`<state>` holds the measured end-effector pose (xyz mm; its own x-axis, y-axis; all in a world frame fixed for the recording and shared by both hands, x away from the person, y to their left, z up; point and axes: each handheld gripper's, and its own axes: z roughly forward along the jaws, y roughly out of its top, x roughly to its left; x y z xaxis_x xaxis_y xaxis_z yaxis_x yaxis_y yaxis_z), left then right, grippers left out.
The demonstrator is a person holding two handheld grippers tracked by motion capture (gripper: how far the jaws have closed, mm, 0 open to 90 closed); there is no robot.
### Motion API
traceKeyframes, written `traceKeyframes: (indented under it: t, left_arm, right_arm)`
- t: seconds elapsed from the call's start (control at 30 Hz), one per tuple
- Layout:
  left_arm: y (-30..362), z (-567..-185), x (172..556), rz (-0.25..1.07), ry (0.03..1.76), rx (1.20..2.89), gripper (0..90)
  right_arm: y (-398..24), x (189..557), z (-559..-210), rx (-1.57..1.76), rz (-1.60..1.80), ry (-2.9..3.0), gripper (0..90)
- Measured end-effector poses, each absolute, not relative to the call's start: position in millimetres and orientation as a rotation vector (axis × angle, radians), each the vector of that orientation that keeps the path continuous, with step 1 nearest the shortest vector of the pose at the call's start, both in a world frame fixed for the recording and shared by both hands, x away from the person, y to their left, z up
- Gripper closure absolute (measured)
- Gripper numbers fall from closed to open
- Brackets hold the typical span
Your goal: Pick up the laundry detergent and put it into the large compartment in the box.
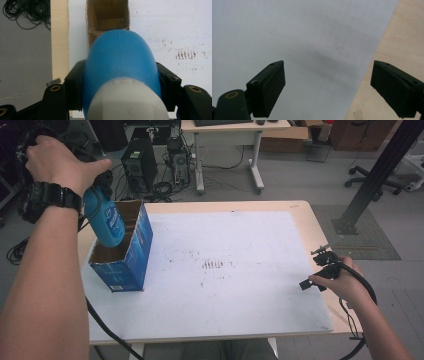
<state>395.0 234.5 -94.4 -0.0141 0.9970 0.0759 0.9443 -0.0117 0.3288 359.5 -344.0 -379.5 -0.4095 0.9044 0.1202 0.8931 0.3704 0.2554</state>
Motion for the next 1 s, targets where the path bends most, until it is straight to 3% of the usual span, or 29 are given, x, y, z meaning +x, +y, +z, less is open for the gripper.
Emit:
traceKeyframes:
  t: [1.0]
  left_arm:
    - [242.3,-118.4,399.9,0.389,2.087,2.083,37.7]
  right_arm:
    - [-342.0,360.8,-383.9,1.688,0.428,2.578,12.1]
